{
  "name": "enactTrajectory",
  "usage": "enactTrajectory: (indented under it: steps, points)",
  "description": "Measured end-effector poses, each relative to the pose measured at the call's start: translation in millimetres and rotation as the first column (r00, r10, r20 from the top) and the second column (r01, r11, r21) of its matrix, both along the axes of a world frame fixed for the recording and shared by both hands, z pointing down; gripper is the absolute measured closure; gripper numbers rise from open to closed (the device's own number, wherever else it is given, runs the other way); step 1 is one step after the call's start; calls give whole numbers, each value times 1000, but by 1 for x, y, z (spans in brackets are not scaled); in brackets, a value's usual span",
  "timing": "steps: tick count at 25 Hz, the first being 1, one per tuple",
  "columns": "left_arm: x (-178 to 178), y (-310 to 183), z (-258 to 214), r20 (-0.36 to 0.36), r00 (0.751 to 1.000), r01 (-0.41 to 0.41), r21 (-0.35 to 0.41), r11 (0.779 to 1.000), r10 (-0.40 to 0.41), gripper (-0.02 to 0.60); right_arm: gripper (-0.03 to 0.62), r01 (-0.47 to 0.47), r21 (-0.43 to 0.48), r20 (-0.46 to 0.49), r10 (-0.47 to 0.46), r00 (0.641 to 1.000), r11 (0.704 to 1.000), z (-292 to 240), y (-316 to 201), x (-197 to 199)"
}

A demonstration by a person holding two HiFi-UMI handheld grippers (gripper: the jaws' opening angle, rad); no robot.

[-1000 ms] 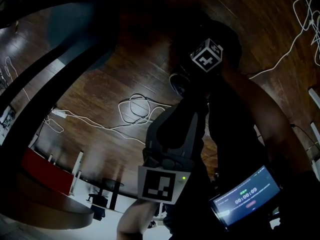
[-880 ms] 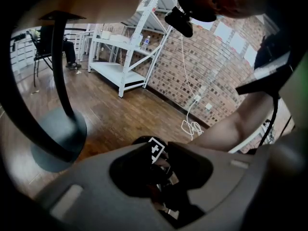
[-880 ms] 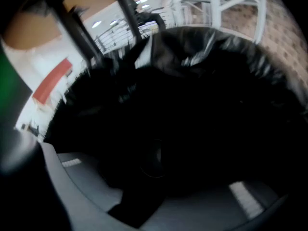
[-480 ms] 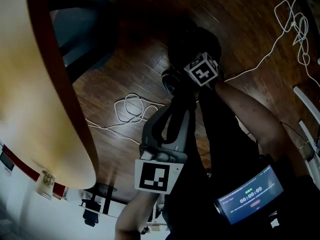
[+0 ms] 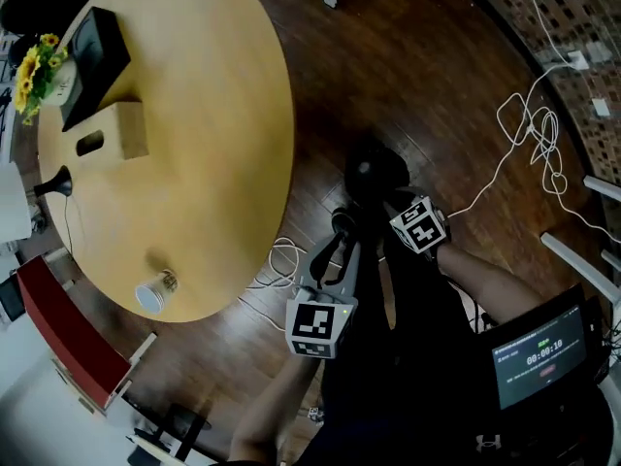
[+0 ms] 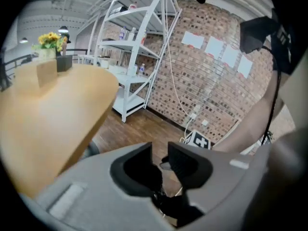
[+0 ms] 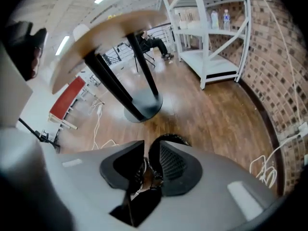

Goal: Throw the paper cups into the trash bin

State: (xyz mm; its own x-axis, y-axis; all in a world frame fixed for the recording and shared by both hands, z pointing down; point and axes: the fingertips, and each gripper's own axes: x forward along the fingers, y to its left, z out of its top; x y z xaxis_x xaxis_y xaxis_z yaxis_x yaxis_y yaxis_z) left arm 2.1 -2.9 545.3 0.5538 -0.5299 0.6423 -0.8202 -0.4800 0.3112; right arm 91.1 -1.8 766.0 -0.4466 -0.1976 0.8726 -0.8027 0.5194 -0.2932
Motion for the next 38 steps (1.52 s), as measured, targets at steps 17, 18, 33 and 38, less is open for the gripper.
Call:
enactTrajectory:
  steps: [17,18,33,38]
  points:
    - [-100,-24,-140,-42,989,150,228,962,-144,476,510,-174,399,196,101,975,900,-307,-40,-30]
    - [-101,-27,-145,-58,987,161,240,957,-151,476,514,-176,422,201,97,975,890,-317,-42,-31]
    - [-80,9,-141,-132,989,90,228,970,-60,480,545,-288,561,225,193,955,776,-349,-26,-23]
    - [-77,27,-130,-146,987,89,179,980,-63,482,546,-262,563,201,178,963,784,-350,-5,-24]
